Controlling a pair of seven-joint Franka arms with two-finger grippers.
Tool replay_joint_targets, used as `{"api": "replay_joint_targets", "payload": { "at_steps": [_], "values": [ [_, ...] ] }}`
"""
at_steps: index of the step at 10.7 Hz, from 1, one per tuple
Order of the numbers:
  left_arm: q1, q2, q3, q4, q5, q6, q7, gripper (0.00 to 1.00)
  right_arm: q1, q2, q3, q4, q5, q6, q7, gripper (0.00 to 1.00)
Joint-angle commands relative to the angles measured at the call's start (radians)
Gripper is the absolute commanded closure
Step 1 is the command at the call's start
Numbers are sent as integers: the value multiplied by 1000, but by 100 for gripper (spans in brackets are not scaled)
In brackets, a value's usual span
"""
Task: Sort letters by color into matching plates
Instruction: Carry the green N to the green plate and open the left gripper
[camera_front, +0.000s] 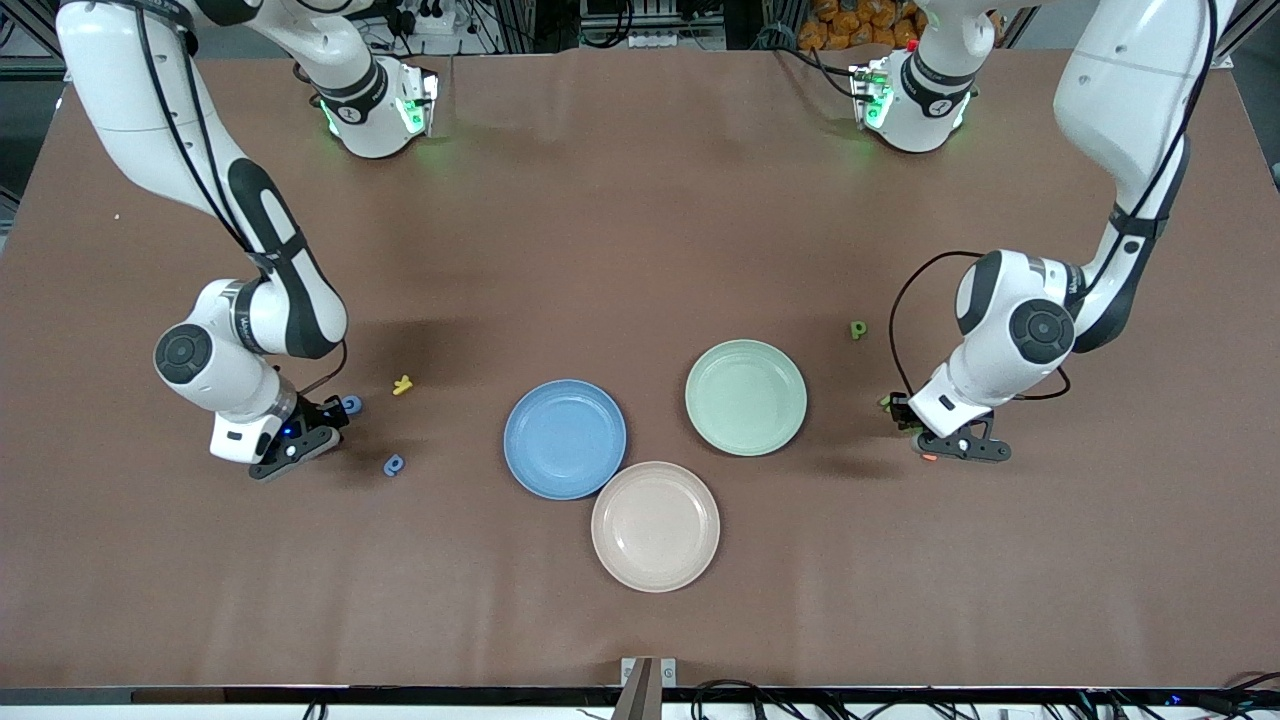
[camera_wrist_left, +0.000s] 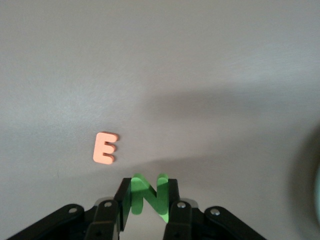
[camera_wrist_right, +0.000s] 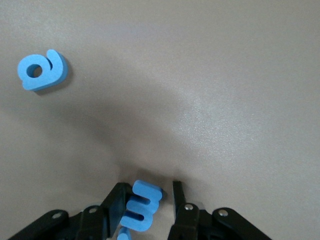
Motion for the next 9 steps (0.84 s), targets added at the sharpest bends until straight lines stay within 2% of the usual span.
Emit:
{"api": "replay_joint_targets", "payload": {
  "at_steps": [1,3,5,9],
  "values": [
    [3,-125,-63,54,9,-215,-32,100,-40,-17,32,-21,-6,7,-7,53],
    [3,-125,-129,125,8,-306,-91,100,-44,-18,32,-26,-7,7,-10,53],
    [-16,-81,-189,170,7,-310,-184,100,-50,-20,32,-37,-7,7,-12,53],
    [-143,23,-197,269,12,-310,-403,100,-56,-15,32,-58,-7,46,-12,58]
  ]
}}
